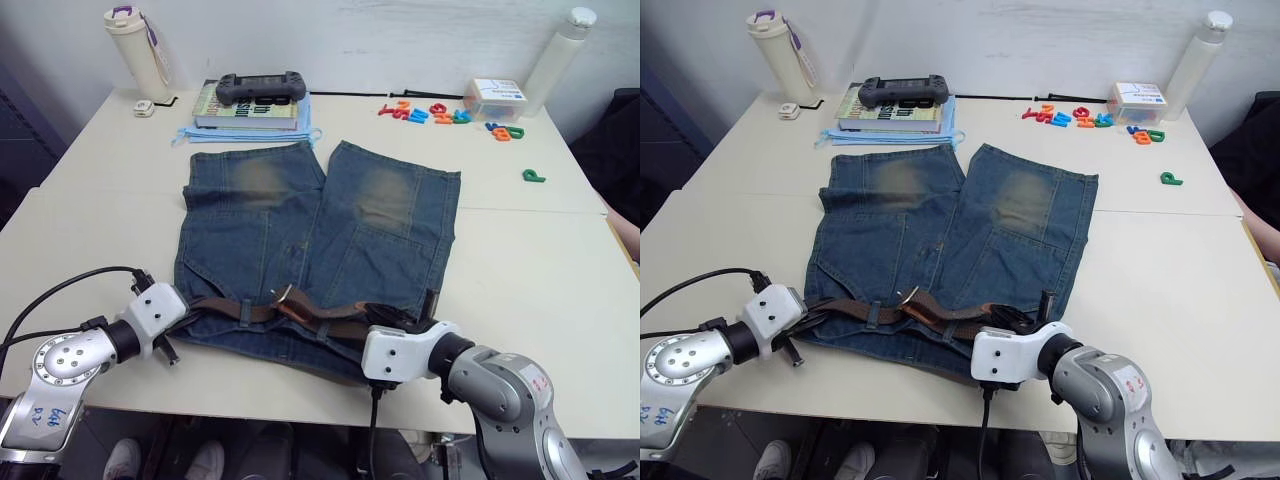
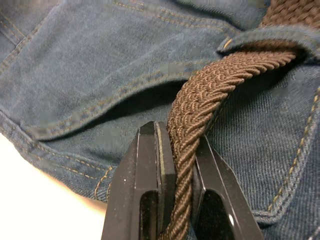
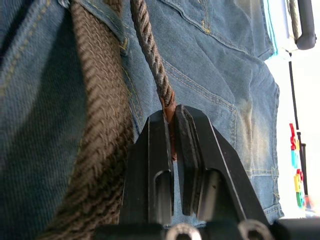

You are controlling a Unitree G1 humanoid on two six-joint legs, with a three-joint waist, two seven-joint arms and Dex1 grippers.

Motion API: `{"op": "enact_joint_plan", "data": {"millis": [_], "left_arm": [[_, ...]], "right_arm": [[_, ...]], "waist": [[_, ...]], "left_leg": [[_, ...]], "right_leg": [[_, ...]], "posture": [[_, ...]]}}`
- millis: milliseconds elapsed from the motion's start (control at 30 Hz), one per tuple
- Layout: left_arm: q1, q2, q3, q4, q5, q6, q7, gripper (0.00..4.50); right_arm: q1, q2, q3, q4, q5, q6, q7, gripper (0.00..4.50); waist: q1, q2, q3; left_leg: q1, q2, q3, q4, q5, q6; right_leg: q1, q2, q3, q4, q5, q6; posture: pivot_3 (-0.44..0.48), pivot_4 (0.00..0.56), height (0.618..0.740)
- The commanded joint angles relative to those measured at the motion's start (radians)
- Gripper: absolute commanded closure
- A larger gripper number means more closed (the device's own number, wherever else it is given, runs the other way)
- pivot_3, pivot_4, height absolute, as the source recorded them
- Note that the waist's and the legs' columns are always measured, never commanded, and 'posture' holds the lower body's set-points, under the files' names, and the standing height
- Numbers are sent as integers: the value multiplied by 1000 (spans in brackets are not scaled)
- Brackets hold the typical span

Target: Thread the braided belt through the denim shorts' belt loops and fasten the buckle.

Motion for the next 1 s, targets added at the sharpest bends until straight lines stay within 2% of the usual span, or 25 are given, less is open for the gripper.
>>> {"op": "enact_joint_plan", "data": {"millis": [33, 367, 400, 433, 533, 633, 733, 1000], "left_arm": [[21, 17, 28, -60, 1, 13, -21, 4474], [26, -5, 16, -63, -13, 54, -38, 4474], [23, -9, 14, -63, -14, 51, -39, 3974], [27, -10, 18, -66, -28, 52, -53, 3456], [34, -12, 30, -78, -64, 67, -85, 2404], [25, -4, 72, -96, -160, 116, -139, 1041], [2, 13, 121, -131, -283, 205, -192, 1027], [-61, 91, 206, -204, -572, 461, -275, 1027]], "right_arm": [[11, 20, 17, -87, -20, -18, 13, 4500], [11, 51, 1, -61, -12, -15, 34, 4500], [9, 51, -4, -56, -8, -14, 33, 4500], [4, 54, -10, -53, -5, -13, 32, 4094], [-6, 64, -30, -52, 12, 5, 34, 3026], [-13, 58, -74, -50, 43, 22, 40, 1510], [-24, 39, -144, -62, 115, 47, 68, 171], [-107, -17, -377, -102, 437, 169, 178, 171]], "waist": [[-1, 0, 0], [-1, 0, 0], [-1, 0, 0], [-1, 0, 0], [0, 0, 0], [1, 0, 0], [2, 0, 0], [-1, 1, 1]], "left_leg": [[0, 0, 0, 0, 0, 0], [0, 0, 0, 1, 0, 0], [0, 0, 0, 1, 0, 0], [0, 0, 0, 1, 0, 0], [1, 0, 0, 2, 0, 0], [1, 0, 0, 2, 1, -1], [1, 0, 0, 3, 1, 0], [1, 0, -1, 4, 1, 0]], "right_leg": [[0, 0, 0, 0, 0, 0], [0, 0, 0, 2, 0, 0], [0, 0, 0, 3, 0, 0], [0, 0, 0, 3, 0, 0], [0, 0, 0, 4, 0, 0], [0, 0, 0, 5, 0, 0], [0, 0, 0, 5, 0, 0], [1, 0, 0, 6, 0, 0]], "posture": [[0, 150, 667], [0, 150, 667], [0, 150, 667], [0, 150, 667], [0, 150, 667], [0, 150, 667], [0, 150, 667], [0, 150, 667]]}}
